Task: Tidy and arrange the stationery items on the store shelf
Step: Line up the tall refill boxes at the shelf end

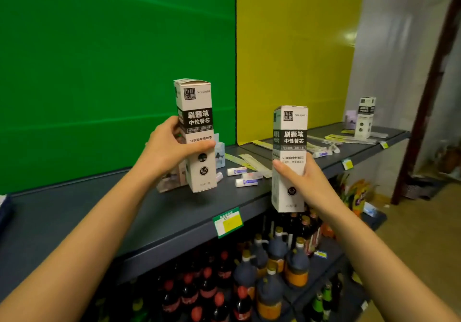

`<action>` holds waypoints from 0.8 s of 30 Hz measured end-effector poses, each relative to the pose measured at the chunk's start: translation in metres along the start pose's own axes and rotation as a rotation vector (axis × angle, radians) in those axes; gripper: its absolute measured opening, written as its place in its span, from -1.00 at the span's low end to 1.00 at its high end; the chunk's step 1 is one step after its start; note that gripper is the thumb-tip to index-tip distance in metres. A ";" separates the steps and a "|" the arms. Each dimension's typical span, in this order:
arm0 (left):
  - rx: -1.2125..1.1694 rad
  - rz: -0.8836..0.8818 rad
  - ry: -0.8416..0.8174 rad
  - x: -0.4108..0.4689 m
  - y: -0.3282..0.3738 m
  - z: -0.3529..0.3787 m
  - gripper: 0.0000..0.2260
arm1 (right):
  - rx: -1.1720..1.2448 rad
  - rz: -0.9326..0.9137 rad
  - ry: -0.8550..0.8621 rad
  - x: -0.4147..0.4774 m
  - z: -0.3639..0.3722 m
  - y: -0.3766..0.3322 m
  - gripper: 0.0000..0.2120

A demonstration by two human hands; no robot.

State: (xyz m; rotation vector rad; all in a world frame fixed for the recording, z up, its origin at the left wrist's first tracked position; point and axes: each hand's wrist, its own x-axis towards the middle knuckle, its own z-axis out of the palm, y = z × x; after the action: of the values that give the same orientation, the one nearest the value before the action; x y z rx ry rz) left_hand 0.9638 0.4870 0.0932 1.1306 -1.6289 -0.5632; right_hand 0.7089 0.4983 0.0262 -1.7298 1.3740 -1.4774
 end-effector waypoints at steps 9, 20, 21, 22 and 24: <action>-0.145 0.040 -0.263 0.028 0.025 0.163 -0.45 | -0.091 0.025 0.170 0.014 -0.115 0.061 -0.40; -0.274 0.076 -0.399 0.111 0.049 0.367 -0.42 | -0.168 0.024 0.258 0.090 -0.257 0.147 -0.63; -0.278 0.080 -0.399 0.122 0.052 0.385 -0.41 | -0.182 0.021 0.254 0.100 -0.271 0.153 -0.65; -0.282 0.084 -0.398 0.133 0.054 0.403 -0.42 | -0.192 0.020 0.258 0.110 -0.285 0.159 -0.69; -0.275 0.105 -0.392 0.153 0.062 0.436 -0.46 | -0.199 0.000 0.272 0.126 -0.312 0.170 -0.85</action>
State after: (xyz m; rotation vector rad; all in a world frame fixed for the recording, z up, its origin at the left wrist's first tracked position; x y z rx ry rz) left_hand 0.5347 0.3081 0.0578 0.7571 -1.8596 -0.9528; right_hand 0.3460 0.3956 0.0332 -1.6899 1.7106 -1.6739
